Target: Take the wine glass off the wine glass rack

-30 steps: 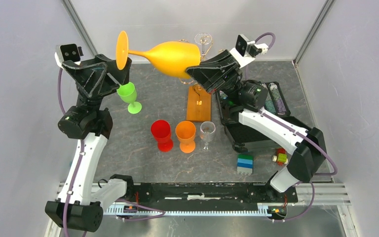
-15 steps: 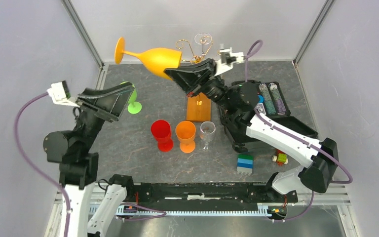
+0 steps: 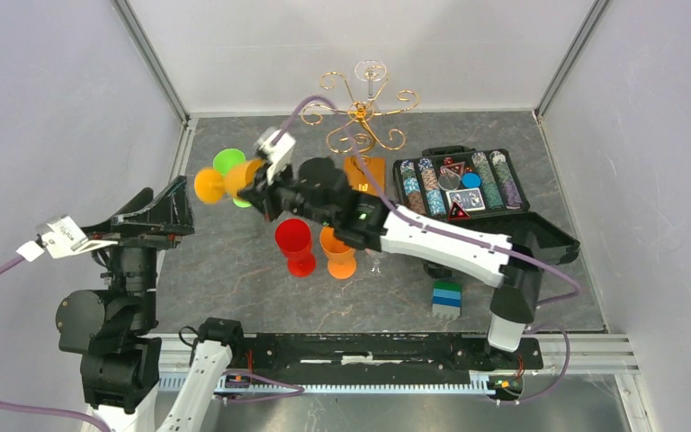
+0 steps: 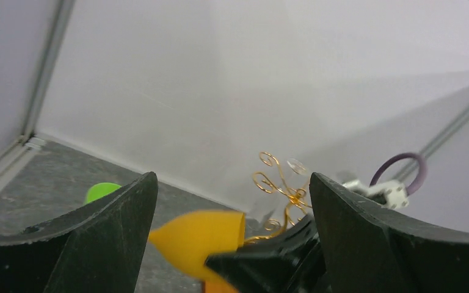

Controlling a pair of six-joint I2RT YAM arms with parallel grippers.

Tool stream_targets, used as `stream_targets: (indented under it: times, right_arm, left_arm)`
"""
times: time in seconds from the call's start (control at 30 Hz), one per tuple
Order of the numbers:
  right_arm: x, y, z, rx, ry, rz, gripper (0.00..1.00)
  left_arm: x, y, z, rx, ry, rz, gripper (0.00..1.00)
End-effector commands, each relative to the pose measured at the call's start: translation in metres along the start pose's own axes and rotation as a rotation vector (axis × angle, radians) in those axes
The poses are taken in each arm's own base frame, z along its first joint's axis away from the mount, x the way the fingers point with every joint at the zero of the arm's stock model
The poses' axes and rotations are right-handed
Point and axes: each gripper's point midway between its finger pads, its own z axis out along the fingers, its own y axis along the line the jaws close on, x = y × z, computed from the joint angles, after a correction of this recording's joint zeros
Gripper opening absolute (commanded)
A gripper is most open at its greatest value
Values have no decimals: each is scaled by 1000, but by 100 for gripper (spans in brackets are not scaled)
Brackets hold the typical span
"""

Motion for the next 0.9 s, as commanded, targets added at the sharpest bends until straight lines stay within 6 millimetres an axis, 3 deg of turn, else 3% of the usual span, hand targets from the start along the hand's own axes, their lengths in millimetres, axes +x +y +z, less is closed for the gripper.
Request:
stream_targets:
  times: [0.0,0.1,0.27,0.53,0.87]
  right_arm:
    - [62,8,0,36,240,-141,0]
    - [99,14,1,30,347,-159,0]
    - [142,18,0,22,480,-193,0]
    - [183,29,-4,-20,639,-296,0]
    - [214,42,-3,-96,709,-375,3]
  left_arm:
    - [-21,27,-9,-135,-91,105,97]
    - [-26,30,-13,-151,-121,102,97]
    - [-35,35,-17,-181,-159,106,97]
    - [-38,39,-18,-204,-172,114,97]
    - [-43,38,-19,-202,-190,112,98]
